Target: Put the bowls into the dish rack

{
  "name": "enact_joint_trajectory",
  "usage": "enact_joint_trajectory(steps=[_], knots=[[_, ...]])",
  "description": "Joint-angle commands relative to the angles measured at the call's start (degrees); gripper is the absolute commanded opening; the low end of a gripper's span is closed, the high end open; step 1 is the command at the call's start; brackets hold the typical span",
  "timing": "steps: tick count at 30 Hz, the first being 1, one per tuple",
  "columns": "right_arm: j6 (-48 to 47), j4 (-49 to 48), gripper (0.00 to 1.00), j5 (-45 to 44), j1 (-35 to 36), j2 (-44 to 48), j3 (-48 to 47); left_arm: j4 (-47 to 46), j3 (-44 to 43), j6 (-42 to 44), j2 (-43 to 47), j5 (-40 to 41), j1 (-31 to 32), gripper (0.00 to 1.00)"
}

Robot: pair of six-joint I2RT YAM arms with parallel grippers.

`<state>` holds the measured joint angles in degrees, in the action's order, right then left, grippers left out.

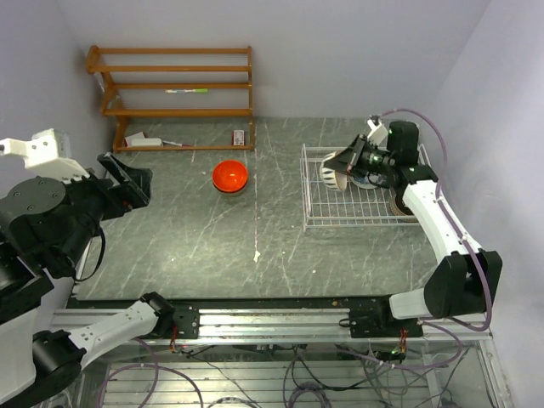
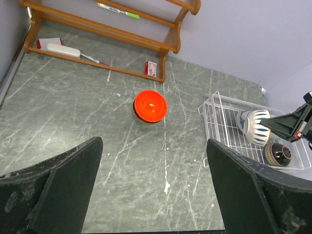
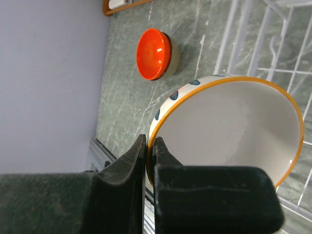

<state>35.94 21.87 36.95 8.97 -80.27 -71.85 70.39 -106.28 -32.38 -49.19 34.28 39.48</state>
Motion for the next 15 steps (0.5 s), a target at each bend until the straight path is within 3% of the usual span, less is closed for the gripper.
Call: enact_joint_trajectory(steps=[1,7,15], knots=[[9.79,-18.2,0.0,10.48,-4.16,2.32,8.28,-2.36,-1.09,1.43,-2.05,-2.23,0.43,0.99],[22.1,-37.01,0.0,14.62,-5.78,0.43,19.49,-1.71,-2.78,2.13,-3.93,-2.98,0.45,0.99],[29.88,-49.94,0.0,16.8,-6.85,-5.53,25.76,-1.09,-4.05,1.93,-4.48,-2.61,0.46,1.0]])
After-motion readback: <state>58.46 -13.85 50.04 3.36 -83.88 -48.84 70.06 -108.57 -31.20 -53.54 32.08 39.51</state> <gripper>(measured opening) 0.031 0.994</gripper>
